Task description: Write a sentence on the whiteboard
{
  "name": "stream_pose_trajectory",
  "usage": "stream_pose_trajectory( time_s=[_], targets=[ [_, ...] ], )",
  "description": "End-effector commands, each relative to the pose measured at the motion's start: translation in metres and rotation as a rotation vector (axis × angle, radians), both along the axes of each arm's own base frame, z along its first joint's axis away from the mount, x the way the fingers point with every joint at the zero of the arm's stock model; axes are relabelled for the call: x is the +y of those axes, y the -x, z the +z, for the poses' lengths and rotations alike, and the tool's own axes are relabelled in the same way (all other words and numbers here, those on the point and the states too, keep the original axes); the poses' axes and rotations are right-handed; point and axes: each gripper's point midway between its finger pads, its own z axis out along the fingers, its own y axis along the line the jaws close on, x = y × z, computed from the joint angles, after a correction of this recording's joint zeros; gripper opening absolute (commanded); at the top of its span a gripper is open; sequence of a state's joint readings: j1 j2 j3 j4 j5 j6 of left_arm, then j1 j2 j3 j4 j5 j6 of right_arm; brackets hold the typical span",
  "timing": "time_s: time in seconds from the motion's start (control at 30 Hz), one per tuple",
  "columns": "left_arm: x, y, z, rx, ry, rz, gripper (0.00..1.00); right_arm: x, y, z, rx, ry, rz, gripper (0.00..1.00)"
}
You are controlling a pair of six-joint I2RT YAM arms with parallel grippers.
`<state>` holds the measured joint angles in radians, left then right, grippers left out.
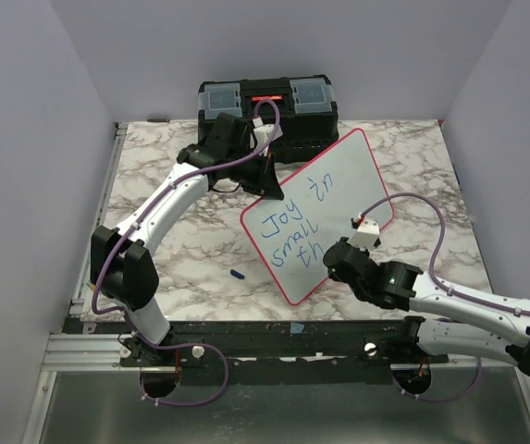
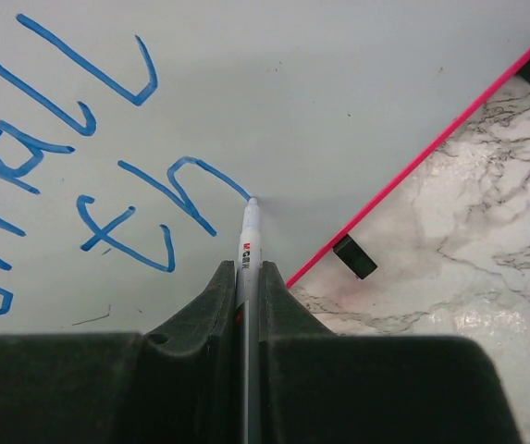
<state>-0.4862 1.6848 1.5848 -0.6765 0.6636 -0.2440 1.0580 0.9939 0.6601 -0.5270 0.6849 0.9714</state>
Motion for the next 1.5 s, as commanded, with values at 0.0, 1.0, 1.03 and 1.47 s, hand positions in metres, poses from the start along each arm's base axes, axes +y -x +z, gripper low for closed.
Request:
stream_pose_trajectory(
  time_s=[0.0,1.0,1.03,1.47],
  targets=[
    [0.004,-0.002,0.006,-0.076,-0.019,-0.006,0.00,-0.002,0.008,-0.011,0.048,-0.021,-0.012,0.01],
    [0.006,0.000,0.005,-0.080,-0.022,-0.006,0.00,-0.025,-0.048,0.063,-0.113,-0.225,-0.033,0.01],
    [0.006,0.000,0.005,-0.081,-0.023,-0.006,0.00,-0.025,-0.047,0.064,-0.111,-0.244,-0.019,0.01],
    [0.004,-0.002,0.004,-0.076,-0.022,-0.007,0.00,-0.006,-0.026,0.031,-0.003,-0.345,0.070,0.01]
  ],
)
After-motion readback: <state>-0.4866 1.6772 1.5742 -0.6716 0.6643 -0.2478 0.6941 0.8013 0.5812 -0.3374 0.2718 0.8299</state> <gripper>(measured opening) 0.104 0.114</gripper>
